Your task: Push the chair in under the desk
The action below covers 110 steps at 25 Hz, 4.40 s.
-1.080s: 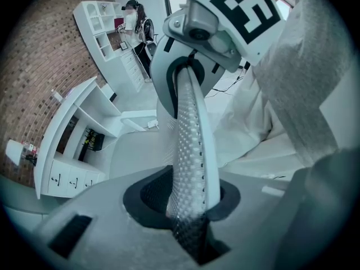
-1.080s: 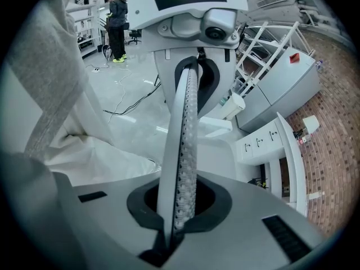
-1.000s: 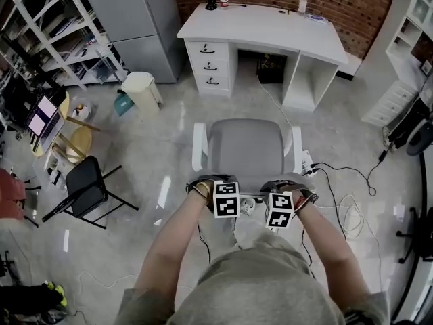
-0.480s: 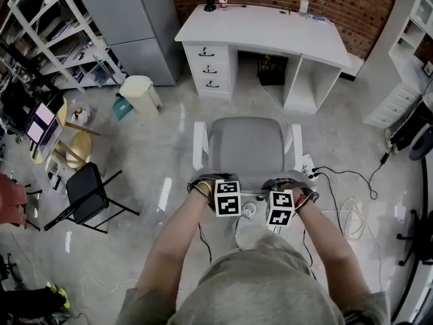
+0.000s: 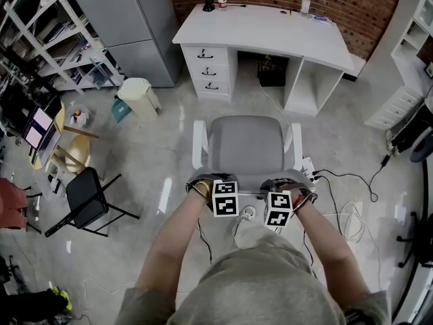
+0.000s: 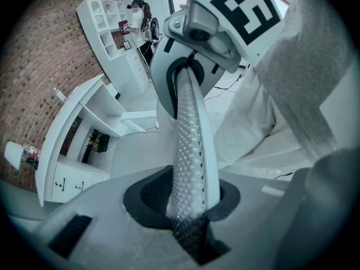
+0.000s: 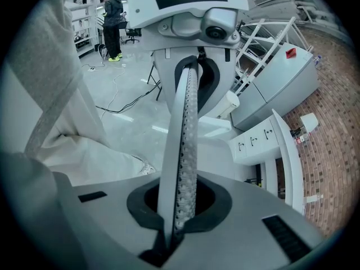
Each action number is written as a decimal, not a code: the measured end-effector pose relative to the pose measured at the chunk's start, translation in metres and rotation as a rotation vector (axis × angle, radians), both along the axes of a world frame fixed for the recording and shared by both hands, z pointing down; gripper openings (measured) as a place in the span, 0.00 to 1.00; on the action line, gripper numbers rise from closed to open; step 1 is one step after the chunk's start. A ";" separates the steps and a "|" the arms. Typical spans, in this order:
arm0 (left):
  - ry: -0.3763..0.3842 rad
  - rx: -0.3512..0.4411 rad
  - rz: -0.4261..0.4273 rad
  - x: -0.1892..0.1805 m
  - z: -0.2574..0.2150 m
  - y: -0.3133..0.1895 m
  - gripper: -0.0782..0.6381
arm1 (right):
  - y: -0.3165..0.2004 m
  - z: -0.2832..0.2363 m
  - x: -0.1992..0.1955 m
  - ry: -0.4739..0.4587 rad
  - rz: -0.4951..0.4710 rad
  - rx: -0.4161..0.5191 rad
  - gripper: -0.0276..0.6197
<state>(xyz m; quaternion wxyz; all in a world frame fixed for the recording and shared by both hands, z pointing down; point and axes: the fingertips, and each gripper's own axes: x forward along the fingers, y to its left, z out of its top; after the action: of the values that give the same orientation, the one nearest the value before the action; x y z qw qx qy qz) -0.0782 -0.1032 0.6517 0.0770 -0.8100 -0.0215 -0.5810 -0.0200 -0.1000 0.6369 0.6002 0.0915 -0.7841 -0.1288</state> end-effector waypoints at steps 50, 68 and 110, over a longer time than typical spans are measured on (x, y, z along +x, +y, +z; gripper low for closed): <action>0.008 0.037 0.066 0.017 -0.004 -0.186 0.24 | -0.180 -0.004 0.016 0.001 0.050 0.045 0.06; 0.015 0.035 0.109 0.026 -0.004 -0.248 0.24 | -0.241 -0.003 0.024 0.005 0.088 0.046 0.06; 0.010 0.033 0.167 0.067 -0.007 -0.396 0.24 | -0.385 -0.006 0.065 0.005 0.146 0.039 0.06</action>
<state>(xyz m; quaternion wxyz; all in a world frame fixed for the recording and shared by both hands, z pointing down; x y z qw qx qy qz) -0.0111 -0.4996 0.6446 0.1387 -0.8070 -0.0788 -0.5686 0.0446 -0.4853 0.6305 0.6081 0.1598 -0.7711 -0.1002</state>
